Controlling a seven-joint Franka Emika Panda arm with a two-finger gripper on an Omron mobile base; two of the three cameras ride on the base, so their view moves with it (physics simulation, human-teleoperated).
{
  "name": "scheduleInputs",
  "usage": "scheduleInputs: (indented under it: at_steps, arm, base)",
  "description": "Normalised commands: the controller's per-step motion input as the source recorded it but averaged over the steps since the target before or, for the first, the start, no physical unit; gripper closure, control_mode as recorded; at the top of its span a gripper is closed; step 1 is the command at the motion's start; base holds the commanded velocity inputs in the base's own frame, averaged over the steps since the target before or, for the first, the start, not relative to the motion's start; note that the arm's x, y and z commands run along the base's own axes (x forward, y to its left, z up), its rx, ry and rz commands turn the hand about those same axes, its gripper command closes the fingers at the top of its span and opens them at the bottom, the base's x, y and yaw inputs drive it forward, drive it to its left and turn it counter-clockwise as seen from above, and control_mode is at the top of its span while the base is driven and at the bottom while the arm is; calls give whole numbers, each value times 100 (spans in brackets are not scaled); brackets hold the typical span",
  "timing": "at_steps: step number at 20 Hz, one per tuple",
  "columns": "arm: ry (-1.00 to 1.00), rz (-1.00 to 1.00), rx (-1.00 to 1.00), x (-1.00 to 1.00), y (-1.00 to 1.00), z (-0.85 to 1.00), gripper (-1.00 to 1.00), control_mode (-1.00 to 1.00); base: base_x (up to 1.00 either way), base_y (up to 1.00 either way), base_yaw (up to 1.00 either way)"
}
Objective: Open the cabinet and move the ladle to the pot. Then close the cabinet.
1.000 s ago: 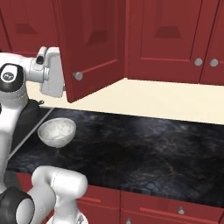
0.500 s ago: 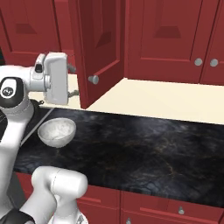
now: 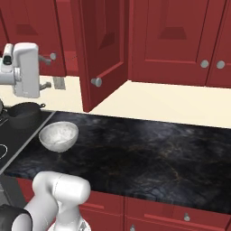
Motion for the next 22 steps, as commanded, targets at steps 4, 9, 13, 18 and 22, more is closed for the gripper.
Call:
scheduleInputs:
  at_steps: [4,9,13,18,22]
  arm:
    - [-5,-8,38,-1,42,43,-100,-100]
    - [0,-13,50,0,4,10,-100,-100]
    - [0,-12,49,1,0,0,-100,-100]
    - [0,-3,30,22,11,-11,-100,-100]
    - [0,-2,18,12,40,-54,-100,-100]
  base:
    - [0,0,0]
    - [0,0,0]
    - [0,0,0]
    - [0,0,0]
    - [0,0,0]
